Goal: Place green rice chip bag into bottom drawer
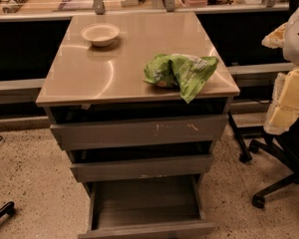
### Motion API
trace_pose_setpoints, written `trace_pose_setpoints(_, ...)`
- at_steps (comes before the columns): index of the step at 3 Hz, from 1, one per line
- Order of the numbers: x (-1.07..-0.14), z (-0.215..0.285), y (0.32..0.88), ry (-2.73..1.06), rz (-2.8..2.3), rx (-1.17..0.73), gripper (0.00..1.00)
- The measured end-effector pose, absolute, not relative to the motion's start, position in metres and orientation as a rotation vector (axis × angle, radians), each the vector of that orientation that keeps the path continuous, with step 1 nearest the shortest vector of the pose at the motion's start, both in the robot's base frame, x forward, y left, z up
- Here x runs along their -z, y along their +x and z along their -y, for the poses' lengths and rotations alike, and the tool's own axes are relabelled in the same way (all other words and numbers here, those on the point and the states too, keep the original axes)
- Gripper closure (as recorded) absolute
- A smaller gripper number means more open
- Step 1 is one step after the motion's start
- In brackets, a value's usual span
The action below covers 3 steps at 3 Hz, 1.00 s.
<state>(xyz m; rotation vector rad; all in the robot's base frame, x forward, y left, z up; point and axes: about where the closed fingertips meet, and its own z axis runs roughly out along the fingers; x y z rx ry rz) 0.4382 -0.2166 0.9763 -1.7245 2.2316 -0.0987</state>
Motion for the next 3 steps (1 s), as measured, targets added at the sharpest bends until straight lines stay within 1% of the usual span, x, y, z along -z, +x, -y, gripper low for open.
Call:
trace_pose_setpoints(1, -0.9763, 0.2166, 0.4382, -1.724, -2.232, 0.099, 0.00)
trace_pose_setpoints(2, -0.9763, 0.2166, 0.4382, -1.724, -2.232, 0.099, 0.19)
trace_pose_setpoints(3, -0.9763, 0.2166, 0.4382, -1.724, -2.231, 0.099, 0.42)
